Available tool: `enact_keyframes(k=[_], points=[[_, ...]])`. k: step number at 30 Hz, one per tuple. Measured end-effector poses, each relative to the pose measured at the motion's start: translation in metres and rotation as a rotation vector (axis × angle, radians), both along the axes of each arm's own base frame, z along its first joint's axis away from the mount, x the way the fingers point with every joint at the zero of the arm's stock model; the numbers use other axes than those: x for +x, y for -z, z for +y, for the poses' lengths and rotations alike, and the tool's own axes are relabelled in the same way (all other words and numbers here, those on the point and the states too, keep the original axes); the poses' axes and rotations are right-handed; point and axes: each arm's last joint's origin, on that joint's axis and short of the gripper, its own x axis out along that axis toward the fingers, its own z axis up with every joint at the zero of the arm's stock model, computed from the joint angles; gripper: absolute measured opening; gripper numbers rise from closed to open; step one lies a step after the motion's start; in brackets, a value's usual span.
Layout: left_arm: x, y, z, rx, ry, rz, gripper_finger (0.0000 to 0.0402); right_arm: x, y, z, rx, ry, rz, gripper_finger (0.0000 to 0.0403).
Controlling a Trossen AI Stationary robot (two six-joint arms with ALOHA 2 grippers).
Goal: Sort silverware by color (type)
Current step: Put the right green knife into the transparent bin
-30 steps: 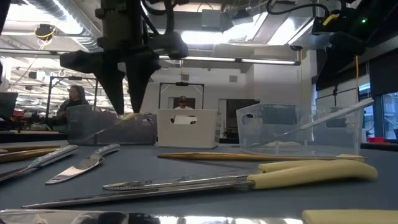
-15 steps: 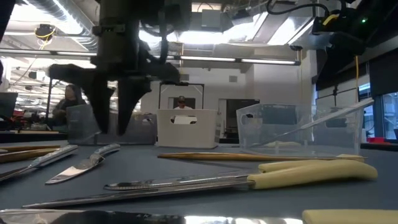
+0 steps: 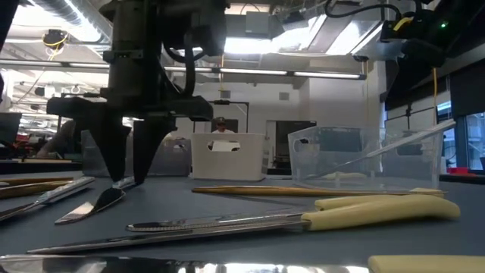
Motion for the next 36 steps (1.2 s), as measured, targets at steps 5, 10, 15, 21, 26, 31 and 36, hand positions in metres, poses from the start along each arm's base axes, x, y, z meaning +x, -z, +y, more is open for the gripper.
enact_keyframes(k=[5, 10, 15, 21, 26, 31, 36], points=[[-0.0017, 0.0058, 0.0004, -0.007, 0.0, -0.032, 0.0108, 0.0, 0.0, 0.0, 0.0, 0.0, 0.0, 0.0111], [-0.002, 0.0063, 0.0005, -0.005, 0.009, -0.031, 0.0105, 0.0, 0.0, 0.0, 0.0, 0.0, 0.0, 0.0111], [-0.0025, 0.0069, 0.0003, 0.0, 0.011, -0.028, 0.0078, 0.0, 0.0, 0.0, 0.0, 0.0, 0.0, 0.0111], [-0.0027, 0.0072, 0.0006, 0.003, 0.01, -0.026, 0.0043, 0.0001, 0.0, 0.0, 0.0, 0.0, -0.001, 0.0111], [-0.0026, 0.0076, 0.0006, 0.005, 0.01, -0.026, 0.0038, 0.0001, 0.0, 0.0, 0.0, 0.0, -0.001, 0.0111], [-0.0026, 0.007, 0.0006, 0.007, 0.036, -0.029, 0.0037, 0.0001, 0.0, 0.0, 0.0, 0.0, -0.001, 0.0111], [-0.0026, 0.0017, 0.001, 0.019, 0.062, -0.063, 0.0035, 0.0001, -0.0001, 0.0, 0.0, 0.0, -0.001, 0.0111]])
